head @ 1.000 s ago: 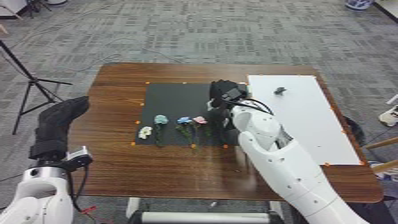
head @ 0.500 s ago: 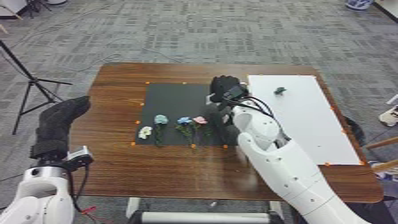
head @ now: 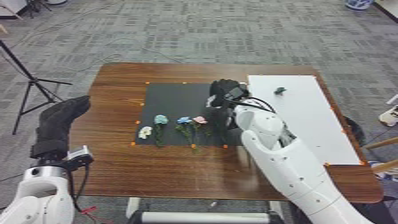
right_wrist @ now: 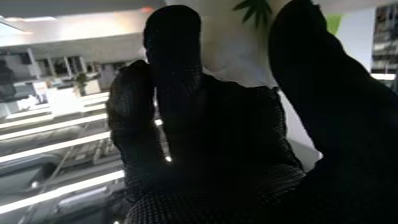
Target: Arrange flowers
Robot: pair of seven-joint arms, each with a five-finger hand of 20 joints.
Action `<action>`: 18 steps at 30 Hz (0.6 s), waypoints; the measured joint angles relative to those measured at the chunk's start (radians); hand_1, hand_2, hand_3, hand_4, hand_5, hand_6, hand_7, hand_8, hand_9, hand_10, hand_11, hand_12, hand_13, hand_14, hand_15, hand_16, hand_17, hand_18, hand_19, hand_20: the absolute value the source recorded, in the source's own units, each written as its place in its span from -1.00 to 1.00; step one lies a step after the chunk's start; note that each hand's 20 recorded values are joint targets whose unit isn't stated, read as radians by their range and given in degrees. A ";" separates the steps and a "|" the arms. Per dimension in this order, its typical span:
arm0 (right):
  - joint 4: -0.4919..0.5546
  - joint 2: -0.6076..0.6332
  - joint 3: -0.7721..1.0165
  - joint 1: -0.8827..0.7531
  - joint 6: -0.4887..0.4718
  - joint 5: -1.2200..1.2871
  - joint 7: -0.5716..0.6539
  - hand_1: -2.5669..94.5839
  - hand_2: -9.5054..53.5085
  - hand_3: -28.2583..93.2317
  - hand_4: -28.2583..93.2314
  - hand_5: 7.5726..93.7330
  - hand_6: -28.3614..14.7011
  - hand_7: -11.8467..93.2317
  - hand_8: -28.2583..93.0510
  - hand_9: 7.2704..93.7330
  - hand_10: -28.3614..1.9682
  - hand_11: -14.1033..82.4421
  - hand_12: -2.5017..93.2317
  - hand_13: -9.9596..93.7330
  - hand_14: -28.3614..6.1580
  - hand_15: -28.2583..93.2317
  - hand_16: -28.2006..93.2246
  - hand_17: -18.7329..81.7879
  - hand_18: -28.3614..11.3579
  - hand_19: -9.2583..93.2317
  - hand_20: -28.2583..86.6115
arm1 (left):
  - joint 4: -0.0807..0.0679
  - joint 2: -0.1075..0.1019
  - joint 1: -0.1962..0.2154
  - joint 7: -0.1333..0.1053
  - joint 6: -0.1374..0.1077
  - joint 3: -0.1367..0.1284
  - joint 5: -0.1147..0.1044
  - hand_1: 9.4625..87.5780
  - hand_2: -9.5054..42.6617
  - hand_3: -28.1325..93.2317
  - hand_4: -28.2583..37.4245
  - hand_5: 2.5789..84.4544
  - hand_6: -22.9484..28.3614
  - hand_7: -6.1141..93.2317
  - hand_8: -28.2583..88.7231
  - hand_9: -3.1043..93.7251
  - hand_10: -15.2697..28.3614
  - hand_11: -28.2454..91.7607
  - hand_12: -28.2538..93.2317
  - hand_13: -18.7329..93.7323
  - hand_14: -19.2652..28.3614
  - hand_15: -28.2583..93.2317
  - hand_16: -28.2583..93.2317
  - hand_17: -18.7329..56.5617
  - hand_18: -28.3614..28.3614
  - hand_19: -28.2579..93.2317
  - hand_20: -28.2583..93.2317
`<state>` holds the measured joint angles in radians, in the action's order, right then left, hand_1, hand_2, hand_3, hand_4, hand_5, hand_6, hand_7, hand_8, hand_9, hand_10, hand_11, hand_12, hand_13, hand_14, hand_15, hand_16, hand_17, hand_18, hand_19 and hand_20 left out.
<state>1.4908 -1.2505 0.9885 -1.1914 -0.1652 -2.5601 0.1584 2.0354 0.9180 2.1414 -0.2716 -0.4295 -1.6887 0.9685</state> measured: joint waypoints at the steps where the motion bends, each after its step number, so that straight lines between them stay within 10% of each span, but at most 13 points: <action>1: 0.005 0.004 0.002 0.000 -0.015 0.000 -0.001 0.04 -1.00 0.64 -0.90 0.20 0.26 -0.38 -0.74 0.27 0.06 -0.45 -0.65 0.45 0.00 0.37 0.01 0.04 -0.62 0.63 0.44 | 0.000 0.000 0.000 0.000 0.000 0.000 0.000 -0.58 -0.44 0.61 -0.99 0.19 0.03 -0.50 -0.66 0.07 0.31 -0.17 -0.35 -0.02 0.50 -0.22 -0.57 -0.39 0.36 -0.43 -0.30; 18: 0.073 0.071 0.028 -0.008 -0.151 0.015 -0.028 -0.01 -1.00 0.67 -0.92 -0.01 0.20 -0.38 -0.74 0.04 0.00 -0.48 -0.64 0.35 -0.07 0.41 -0.02 -0.02 -0.65 0.61 0.43 | 0.001 0.001 0.003 0.003 0.004 -0.005 0.002 -0.56 -0.49 0.60 -0.95 0.19 0.02 -0.50 -0.66 0.07 0.31 -0.17 -0.36 -0.02 0.50 -0.22 -0.57 -0.39 0.36 -0.43 -0.30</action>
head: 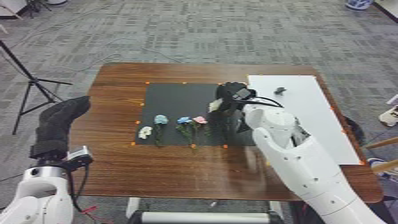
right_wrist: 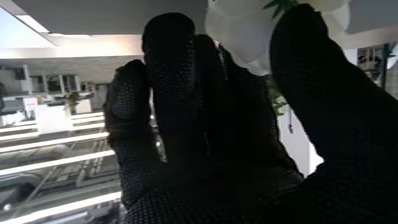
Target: Arrange flowers
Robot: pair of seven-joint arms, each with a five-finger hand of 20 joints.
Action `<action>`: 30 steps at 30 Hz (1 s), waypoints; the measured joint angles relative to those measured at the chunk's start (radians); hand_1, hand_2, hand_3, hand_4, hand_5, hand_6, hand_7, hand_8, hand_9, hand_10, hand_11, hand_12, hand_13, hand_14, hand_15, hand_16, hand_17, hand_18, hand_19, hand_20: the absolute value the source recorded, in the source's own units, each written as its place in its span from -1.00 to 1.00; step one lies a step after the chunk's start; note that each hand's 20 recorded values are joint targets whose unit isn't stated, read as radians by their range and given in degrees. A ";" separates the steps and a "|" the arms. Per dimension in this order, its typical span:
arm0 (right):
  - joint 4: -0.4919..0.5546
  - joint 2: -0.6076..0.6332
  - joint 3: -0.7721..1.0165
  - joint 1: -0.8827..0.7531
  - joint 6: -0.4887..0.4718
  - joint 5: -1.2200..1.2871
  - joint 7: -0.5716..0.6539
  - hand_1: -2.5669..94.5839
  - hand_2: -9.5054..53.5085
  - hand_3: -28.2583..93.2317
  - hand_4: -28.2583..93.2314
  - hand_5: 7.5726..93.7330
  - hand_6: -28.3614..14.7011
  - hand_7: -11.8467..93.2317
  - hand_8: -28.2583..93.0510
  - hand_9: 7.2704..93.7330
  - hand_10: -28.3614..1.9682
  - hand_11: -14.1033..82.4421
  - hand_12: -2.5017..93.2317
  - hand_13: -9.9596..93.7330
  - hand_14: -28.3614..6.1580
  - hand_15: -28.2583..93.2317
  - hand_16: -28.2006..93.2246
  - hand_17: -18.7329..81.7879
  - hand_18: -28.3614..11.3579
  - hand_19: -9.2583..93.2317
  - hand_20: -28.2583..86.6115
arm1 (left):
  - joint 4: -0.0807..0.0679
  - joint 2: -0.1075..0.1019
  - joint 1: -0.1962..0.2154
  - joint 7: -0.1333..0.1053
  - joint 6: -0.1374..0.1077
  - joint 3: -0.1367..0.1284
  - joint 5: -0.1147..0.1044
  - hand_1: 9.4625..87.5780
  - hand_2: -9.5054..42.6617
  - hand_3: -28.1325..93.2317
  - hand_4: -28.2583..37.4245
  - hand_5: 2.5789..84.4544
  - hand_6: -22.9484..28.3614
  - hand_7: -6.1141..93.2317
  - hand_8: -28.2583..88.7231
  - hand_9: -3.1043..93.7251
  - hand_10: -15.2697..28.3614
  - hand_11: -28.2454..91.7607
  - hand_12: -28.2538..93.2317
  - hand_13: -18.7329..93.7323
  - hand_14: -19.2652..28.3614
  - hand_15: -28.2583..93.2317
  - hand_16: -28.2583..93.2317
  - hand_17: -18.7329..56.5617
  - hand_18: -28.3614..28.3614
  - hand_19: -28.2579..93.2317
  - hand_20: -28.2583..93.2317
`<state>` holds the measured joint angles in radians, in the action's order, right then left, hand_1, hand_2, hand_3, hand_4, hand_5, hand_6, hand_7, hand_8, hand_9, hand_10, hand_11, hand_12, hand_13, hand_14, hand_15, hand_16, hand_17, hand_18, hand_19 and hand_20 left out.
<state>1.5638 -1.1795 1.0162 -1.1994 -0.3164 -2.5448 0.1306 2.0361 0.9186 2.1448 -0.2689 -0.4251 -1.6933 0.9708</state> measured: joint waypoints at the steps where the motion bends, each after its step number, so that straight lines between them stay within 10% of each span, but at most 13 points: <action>1: 0.004 0.002 0.002 0.000 -0.006 0.003 0.000 -0.01 -1.00 0.67 -0.92 -0.01 0.20 -0.38 -0.73 0.03 -0.01 -0.49 -0.64 0.35 -0.07 0.41 -0.03 -0.02 -0.65 0.61 0.43 | 0.000 0.000 0.001 0.000 0.000 -0.001 0.000 -0.56 -0.49 0.60 -0.94 0.19 0.03 -0.49 -0.66 0.07 0.31 -0.17 -0.36 -0.02 0.50 -0.22 -0.57 -0.39 0.36 -0.43 -0.30; 19: 0.166 0.085 0.058 0.016 -0.024 0.090 0.037 -0.09 -1.00 0.68 -0.97 -0.08 0.24 -0.38 -0.73 -0.02 0.00 -0.50 -0.62 0.24 -0.13 0.36 -0.07 -0.11 -0.66 0.54 0.40 | 0.003 -0.001 0.013 0.010 0.006 -0.009 0.003 -0.54 -0.50 0.59 -0.93 0.19 0.03 -0.50 -0.66 0.07 0.31 -0.17 -0.36 -0.02 0.50 -0.22 -0.57 -0.39 0.35 -0.44 -0.30; 30: -0.036 0.156 0.069 0.134 0.044 -0.083 -0.023 -0.12 -1.00 0.69 -1.00 -0.12 0.27 -0.36 -0.73 -0.03 0.10 -0.49 -0.61 0.24 -0.13 0.36 -0.07 -0.11 -0.68 0.55 0.40 | 0.002 -0.002 0.011 0.007 0.007 -0.004 0.003 -0.54 -0.50 0.59 -0.93 0.19 0.03 -0.50 -0.66 0.07 0.31 -0.17 -0.36 -0.02 0.50 -0.21 -0.57 -0.39 0.35 -0.43 -0.30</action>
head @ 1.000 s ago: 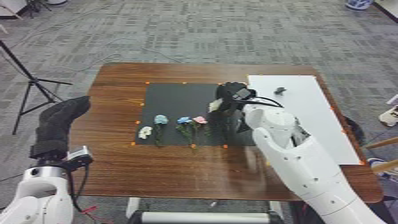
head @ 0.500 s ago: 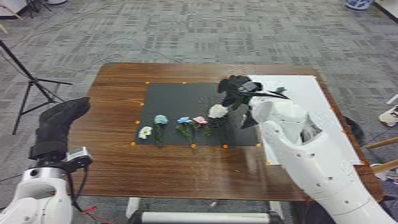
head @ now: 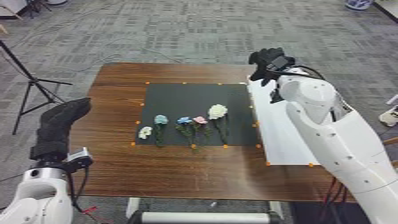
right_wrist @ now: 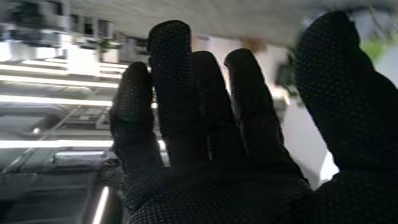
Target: Arrange flowers
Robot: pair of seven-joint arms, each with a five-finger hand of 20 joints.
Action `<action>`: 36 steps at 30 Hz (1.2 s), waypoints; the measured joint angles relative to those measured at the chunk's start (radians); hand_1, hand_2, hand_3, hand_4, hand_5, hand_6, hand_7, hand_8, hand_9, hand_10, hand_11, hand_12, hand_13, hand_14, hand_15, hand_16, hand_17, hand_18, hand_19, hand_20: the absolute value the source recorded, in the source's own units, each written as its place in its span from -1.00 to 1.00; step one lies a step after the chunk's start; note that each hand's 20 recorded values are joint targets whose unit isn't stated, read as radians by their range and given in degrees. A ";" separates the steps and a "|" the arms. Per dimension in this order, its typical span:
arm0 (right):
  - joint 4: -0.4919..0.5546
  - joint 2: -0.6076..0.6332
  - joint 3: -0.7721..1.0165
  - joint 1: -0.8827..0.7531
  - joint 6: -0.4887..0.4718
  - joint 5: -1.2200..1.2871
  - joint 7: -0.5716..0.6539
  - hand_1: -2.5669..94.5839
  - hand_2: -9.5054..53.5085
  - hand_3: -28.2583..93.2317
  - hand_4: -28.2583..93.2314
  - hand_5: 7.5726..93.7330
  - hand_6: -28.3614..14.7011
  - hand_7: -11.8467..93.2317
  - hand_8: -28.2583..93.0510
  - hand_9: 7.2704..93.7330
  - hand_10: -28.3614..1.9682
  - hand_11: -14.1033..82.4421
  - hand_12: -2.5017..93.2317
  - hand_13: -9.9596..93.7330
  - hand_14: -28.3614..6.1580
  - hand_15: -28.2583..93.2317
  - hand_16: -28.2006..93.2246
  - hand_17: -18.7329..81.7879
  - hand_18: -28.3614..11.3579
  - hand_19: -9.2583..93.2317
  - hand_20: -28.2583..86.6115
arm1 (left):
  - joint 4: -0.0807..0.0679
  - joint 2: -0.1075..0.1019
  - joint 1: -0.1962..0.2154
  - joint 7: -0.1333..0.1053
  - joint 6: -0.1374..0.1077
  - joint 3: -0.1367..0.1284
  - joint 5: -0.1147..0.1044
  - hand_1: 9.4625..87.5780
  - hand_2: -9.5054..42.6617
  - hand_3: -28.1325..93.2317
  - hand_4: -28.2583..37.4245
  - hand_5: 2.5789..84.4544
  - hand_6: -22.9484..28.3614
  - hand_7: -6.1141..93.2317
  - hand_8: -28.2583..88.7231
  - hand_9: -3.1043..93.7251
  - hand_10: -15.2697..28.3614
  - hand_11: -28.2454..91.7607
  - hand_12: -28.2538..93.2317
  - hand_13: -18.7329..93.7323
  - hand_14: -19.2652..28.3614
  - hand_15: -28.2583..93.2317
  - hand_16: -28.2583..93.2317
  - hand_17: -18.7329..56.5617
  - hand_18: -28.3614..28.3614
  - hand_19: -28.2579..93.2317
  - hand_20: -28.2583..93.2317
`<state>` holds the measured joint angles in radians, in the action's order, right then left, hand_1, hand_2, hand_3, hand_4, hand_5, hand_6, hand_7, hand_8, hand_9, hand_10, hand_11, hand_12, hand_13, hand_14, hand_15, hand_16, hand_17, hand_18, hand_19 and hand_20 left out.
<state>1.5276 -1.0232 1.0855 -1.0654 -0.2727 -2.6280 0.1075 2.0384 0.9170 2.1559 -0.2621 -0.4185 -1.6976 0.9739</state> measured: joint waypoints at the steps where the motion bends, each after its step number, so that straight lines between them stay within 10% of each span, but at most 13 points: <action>1: -0.022 0.002 0.001 0.005 -0.002 -0.013 -0.004 -0.12 -1.00 0.69 -1.00 -0.12 0.27 -0.36 -0.73 -0.02 0.10 -0.49 -0.61 0.25 -0.12 0.36 -0.07 -0.11 -0.68 0.55 0.40 | 0.000 0.000 0.000 0.000 0.000 0.000 0.000 -0.54 -0.50 0.59 -0.93 0.19 0.03 -0.50 -0.66 0.07 0.31 -0.17 -0.36 -0.02 0.50 -0.21 -0.57 -0.39 0.35 -0.43 -0.30; 20: -0.282 -0.030 0.092 0.006 -0.029 -0.244 -0.124 -0.08 -1.00 0.69 -1.00 -0.04 0.32 -0.32 -0.75 0.09 0.21 -0.45 -0.62 0.33 -0.04 0.36 -0.06 -0.08 -0.65 0.57 0.41 | 0.001 0.013 0.004 -0.011 -0.001 0.003 -0.001 -0.54 -0.50 0.59 -0.93 0.19 0.03 -0.50 -0.66 0.07 0.31 -0.17 -0.36 -0.01 0.50 -0.21 -0.57 -0.39 0.35 -0.43 -0.30; 36: -0.369 -0.051 0.112 -0.030 0.219 -0.188 -0.116 0.22 -1.00 0.44 -0.98 0.52 0.56 -0.21 -0.59 0.83 0.35 -0.50 -0.27 0.54 0.07 0.43 0.03 0.04 -0.66 0.65 0.46 | 0.002 0.018 0.010 -0.014 0.000 0.006 -0.002 -0.54 -0.49 0.59 -0.93 0.19 0.03 -0.50 -0.66 0.07 0.31 -0.17 -0.36 -0.01 0.50 -0.21 -0.57 -0.39 0.35 -0.43 -0.30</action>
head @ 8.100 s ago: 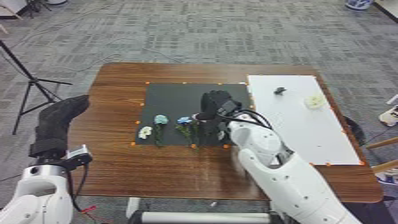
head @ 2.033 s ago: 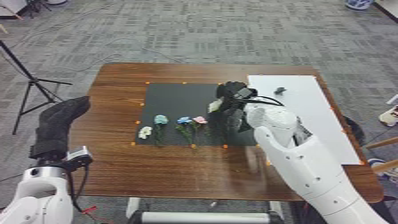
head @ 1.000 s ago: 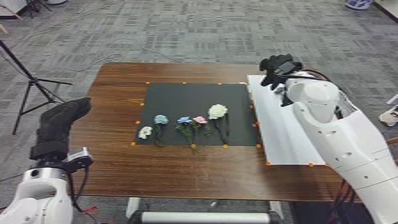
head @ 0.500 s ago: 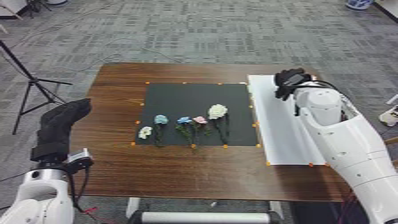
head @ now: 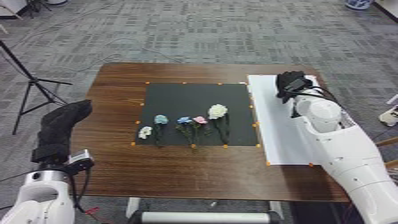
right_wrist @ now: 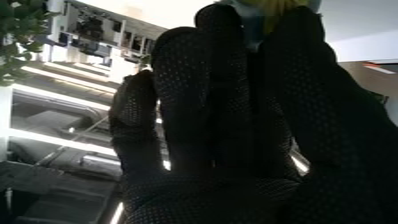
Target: Arrange flowers
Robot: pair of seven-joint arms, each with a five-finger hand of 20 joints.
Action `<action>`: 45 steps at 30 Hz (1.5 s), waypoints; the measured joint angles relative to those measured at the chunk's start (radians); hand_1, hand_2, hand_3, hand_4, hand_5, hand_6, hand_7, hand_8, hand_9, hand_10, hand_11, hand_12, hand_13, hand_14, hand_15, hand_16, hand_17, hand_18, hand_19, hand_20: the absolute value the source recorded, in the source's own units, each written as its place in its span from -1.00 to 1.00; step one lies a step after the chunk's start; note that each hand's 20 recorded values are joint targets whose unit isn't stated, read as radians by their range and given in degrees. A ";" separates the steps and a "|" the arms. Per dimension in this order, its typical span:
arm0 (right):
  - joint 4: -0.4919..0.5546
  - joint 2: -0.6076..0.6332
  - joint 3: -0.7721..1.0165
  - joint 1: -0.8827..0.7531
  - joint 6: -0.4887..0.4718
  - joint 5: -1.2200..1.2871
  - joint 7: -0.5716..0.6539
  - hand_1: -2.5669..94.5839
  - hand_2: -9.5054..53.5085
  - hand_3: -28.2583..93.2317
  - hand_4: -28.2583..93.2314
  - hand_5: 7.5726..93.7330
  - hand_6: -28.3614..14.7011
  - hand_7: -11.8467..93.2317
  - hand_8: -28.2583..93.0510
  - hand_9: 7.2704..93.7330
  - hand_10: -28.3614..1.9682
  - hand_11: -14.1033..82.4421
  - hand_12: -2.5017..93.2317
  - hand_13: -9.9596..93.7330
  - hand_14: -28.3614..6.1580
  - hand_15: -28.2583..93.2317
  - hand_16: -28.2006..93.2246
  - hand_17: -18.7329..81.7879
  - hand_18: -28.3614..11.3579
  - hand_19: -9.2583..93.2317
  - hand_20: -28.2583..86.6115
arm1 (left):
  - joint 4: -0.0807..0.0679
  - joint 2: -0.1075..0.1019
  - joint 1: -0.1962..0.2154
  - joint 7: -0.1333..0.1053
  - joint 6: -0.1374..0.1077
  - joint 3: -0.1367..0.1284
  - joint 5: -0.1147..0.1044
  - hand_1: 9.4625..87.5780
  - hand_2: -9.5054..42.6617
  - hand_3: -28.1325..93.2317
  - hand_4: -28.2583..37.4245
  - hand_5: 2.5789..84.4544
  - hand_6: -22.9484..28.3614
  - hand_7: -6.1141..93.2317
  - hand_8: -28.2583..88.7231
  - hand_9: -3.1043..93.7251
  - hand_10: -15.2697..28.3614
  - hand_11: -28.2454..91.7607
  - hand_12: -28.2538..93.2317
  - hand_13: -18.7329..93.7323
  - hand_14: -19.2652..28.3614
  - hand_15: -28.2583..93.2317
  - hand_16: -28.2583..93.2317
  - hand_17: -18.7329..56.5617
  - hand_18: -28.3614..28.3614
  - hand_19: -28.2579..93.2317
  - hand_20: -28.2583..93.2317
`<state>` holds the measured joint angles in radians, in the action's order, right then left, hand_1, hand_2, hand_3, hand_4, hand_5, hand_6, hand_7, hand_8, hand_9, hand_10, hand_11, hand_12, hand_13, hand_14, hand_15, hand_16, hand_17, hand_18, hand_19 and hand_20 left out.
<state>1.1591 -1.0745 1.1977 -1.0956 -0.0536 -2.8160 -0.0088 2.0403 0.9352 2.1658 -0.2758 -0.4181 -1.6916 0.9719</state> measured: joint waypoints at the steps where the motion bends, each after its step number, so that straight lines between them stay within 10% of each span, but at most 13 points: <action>1: 0.003 0.002 -0.001 -0.003 0.000 0.004 0.000 0.23 -1.00 0.43 -0.97 0.57 0.56 -0.21 -0.57 0.87 0.36 -0.49 -0.24 0.55 0.07 0.44 0.03 0.05 -0.67 0.65 0.47 | 0.000 0.000 0.000 0.000 0.001 0.000 0.000 -0.54 -0.49 0.59 -0.93 0.19 0.03 -0.50 -0.66 0.07 0.31 -0.17 -0.36 -0.01 0.50 -0.21 -0.57 -0.39 0.35 -0.43 -0.30; 11: 0.071 0.064 -0.065 -0.017 0.007 0.141 0.053 0.24 -1.00 0.46 -0.95 0.72 0.51 -0.26 -0.49 0.98 0.42 -0.38 -0.20 0.58 0.05 0.46 0.06 0.07 -0.71 0.67 0.48 | 0.000 -0.001 -0.005 0.005 0.004 0.004 0.001 -0.54 -0.49 0.59 -0.93 0.19 0.03 -0.50 -0.66 0.07 0.31 -0.17 -0.36 -0.01 0.50 -0.21 -0.57 -0.39 0.35 -0.43 -0.30; 31: 0.651 0.055 0.099 -0.270 0.022 0.412 0.343 0.28 -1.00 0.42 -0.91 0.79 0.46 -0.36 -0.44 1.00 0.38 -0.38 -0.23 0.60 0.02 0.47 0.08 0.08 -0.77 0.71 0.48 | 0.009 -0.013 0.012 0.015 0.010 -0.024 0.001 -0.55 -0.48 0.59 -0.93 0.19 0.04 -0.50 -0.66 0.07 0.32 -0.17 -0.36 -0.01 0.50 -0.21 -0.58 -0.39 0.36 -0.43 -0.30; 45: 0.642 -0.012 -0.061 -0.318 0.006 0.341 0.308 0.28 -1.00 0.41 -0.90 0.80 0.45 -0.38 -0.44 1.00 0.37 -0.38 -0.24 0.59 0.03 0.47 0.09 0.08 -0.75 0.71 0.48 | 0.009 -0.017 0.002 0.023 0.010 -0.023 0.004 -0.55 -0.48 0.59 -0.93 0.19 0.04 -0.50 -0.66 0.07 0.31 -0.17 -0.36 -0.01 0.50 -0.20 -0.58 -0.39 0.35 -0.43 -0.30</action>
<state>1.8012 -1.0861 1.1370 -1.4141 -0.0473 -2.4751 0.2992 2.0497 0.9183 2.1681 -0.2524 -0.4082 -1.7142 0.9755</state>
